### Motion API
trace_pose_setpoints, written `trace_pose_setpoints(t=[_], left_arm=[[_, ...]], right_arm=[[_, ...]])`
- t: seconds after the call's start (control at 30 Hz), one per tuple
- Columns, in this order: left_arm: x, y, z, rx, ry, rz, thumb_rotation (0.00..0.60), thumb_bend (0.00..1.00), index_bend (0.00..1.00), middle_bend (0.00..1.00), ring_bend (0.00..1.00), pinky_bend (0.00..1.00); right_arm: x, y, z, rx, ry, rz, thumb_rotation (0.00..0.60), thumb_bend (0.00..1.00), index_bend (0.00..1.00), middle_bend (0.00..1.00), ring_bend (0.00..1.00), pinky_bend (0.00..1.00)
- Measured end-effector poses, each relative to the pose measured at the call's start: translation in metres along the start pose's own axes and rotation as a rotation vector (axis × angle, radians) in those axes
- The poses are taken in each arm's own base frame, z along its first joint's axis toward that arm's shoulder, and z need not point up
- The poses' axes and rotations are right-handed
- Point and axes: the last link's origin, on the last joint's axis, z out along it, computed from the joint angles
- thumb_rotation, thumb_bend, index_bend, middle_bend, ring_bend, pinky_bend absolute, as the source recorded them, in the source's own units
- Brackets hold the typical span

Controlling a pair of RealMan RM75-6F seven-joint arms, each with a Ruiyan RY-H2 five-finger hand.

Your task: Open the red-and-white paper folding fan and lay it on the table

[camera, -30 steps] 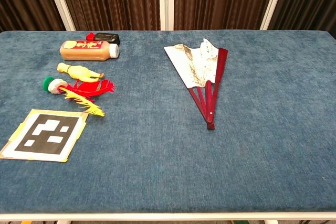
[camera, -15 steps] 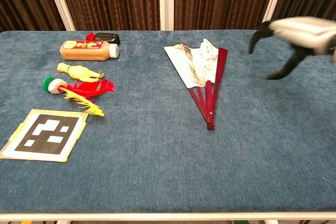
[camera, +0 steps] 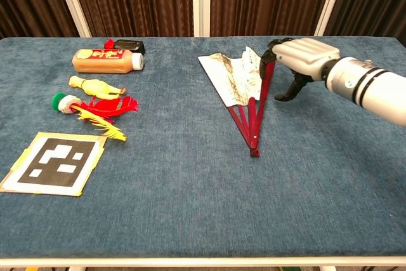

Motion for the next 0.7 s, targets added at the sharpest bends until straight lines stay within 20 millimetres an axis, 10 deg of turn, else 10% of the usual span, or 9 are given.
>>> trace_pose_setpoints(t=[0.4,0.7], left_arm=[[-0.002,-0.001,-0.002,-0.002,-0.034,-0.055,0.6,0.0,0.28,0.19,0.08,0.15],[-0.002,-0.002,-0.002,-0.003,-0.037,-0.07,0.6,0.0,0.28,0.19,0.08,0.15]], right_arm=[[-0.015,-0.019,0.015,0.02,-0.008,-0.046,0.6,0.21,0.41,0.23,0.0,0.0],[-0.02,-0.026,0.017,0.029,0.032,-0.079,0.6,0.49,0.56,0.31,0.0,0.0]])
